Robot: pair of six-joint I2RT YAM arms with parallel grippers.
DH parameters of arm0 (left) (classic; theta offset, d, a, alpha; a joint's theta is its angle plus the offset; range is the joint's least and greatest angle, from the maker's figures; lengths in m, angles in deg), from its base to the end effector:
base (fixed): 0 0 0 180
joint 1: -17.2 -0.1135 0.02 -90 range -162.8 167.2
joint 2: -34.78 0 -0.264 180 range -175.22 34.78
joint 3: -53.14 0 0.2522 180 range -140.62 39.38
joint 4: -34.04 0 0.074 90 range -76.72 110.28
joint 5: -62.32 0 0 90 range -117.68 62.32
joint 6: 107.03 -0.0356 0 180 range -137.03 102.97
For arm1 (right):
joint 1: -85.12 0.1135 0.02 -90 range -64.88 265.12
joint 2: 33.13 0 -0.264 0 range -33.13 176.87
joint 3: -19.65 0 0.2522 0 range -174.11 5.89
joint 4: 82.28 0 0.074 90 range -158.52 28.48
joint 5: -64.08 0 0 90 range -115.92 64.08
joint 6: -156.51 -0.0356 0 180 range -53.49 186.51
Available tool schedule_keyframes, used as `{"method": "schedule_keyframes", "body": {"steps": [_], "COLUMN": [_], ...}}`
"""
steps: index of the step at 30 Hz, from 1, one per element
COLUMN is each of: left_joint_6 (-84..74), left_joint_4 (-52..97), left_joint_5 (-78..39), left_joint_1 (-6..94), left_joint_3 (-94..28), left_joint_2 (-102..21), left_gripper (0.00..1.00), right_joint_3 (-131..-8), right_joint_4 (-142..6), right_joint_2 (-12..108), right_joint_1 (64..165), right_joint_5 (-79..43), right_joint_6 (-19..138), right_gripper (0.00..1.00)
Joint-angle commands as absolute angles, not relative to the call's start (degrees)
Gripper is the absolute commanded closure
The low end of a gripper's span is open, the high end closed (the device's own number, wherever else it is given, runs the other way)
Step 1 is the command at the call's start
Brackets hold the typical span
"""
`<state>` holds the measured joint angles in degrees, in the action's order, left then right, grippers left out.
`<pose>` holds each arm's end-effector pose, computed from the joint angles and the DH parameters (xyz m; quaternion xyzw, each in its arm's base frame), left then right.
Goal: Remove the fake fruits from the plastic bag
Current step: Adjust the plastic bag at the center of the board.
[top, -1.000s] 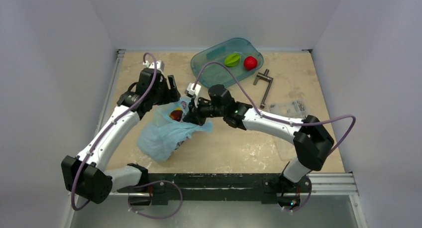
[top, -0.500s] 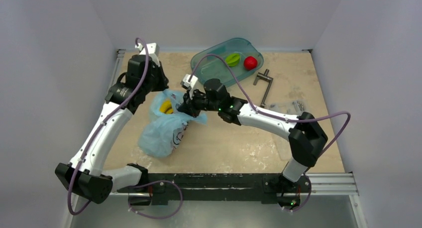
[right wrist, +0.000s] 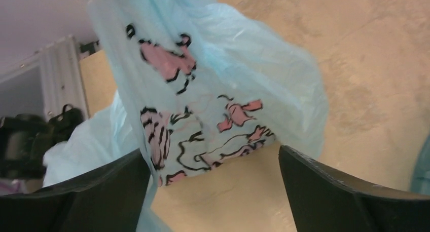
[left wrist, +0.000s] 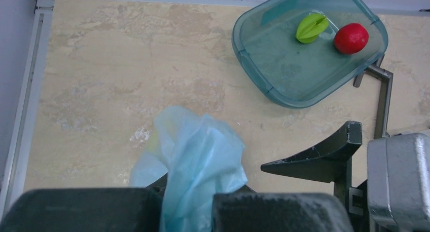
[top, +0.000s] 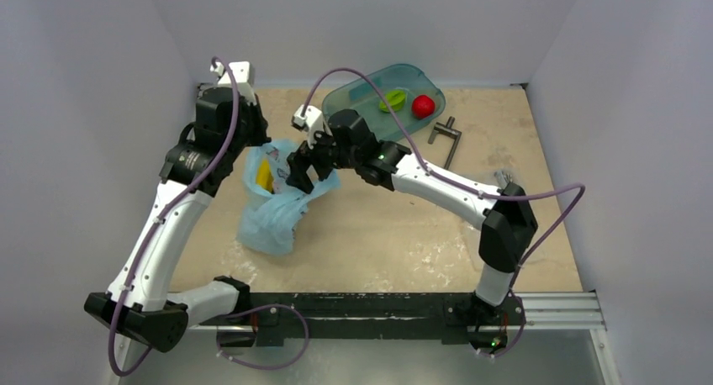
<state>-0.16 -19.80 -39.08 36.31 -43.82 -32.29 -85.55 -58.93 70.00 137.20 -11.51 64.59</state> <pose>0.2247 -0.0704 0.4381 -0.0378 0.8352 -0.0883 0.5415 0.2592 0.3471 0.3403 -0.4113 0.7118 0.3465 0.4519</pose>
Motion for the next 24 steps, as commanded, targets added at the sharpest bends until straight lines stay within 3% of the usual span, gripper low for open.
{"method": "schedule_keyframes", "body": {"steps": [1,13,19,24], "left_joint_6": [-1.8,-0.7,0.5,1.0], "left_joint_4": [-16.7,-17.5,-17.5,-17.8], "left_joint_5": [-38.4,-37.0,-37.9,-38.3], "left_joint_1": [35.9,35.9,35.8,35.9], "left_joint_3": [-40.6,-38.9,-37.8,-38.0], "left_joint_2": [-29.2,-27.6,-26.5,-26.3], "left_gripper": [1.00,1.00,1.00,1.00], "right_joint_3": [-80.4,-63.5,-60.5,-61.6], "right_joint_4": [-57.2,-67.1,-75.4,-75.5], "right_joint_2": [63.9,53.4,52.2,55.4], "right_joint_1": [137.1,137.2,137.6,138.6], "right_joint_5": [0.7,14.2,12.8,11.9], "right_joint_6": [57.8,42.6,32.1,33.3], "right_gripper": [0.02,0.01,0.01,0.01]}}
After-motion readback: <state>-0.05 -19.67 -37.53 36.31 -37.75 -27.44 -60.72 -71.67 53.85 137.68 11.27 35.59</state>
